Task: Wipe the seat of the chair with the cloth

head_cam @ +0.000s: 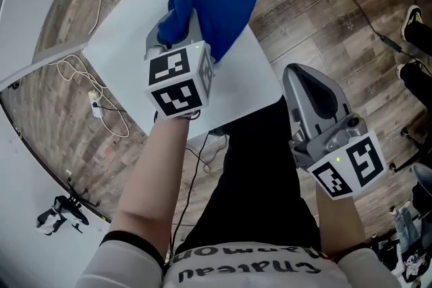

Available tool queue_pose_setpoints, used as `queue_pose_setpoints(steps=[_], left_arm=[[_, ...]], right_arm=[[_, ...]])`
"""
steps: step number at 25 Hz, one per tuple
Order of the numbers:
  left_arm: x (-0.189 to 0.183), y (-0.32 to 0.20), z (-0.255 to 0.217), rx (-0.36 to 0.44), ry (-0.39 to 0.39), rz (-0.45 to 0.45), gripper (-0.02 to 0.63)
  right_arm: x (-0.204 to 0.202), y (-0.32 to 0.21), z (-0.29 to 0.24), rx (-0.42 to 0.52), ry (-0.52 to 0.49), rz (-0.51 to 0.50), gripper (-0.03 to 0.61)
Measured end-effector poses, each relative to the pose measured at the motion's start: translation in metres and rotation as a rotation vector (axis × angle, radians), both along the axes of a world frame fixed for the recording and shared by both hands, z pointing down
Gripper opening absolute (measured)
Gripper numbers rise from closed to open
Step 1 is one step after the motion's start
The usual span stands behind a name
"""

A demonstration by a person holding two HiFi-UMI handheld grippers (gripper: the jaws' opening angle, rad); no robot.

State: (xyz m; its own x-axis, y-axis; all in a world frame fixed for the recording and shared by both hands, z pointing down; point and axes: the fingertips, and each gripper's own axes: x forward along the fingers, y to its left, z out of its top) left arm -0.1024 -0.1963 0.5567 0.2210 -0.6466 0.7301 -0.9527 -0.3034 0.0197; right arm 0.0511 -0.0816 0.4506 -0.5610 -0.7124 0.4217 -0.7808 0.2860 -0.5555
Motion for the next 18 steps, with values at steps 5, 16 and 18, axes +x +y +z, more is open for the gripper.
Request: queue_pose_setpoints(steps=[5,16,18], left_arm=[[0.052,-0.001,0.000,0.003,0.099,0.070,0.089],[0.052,0.053,-0.055,0.146,0.318,0.116,0.091],[-0.008,0.062,-0.054,0.159,0.241,0.026,0.091]], right_arm=[[0.021,0.008,0.008,-0.015,0.007,0.038,0.014],[-0.009,0.011,0.009,-0.026,0.000,-0.080,0.014],[-0.034,0.007,0.004,-0.007,-0.018,-0.128,0.014]])
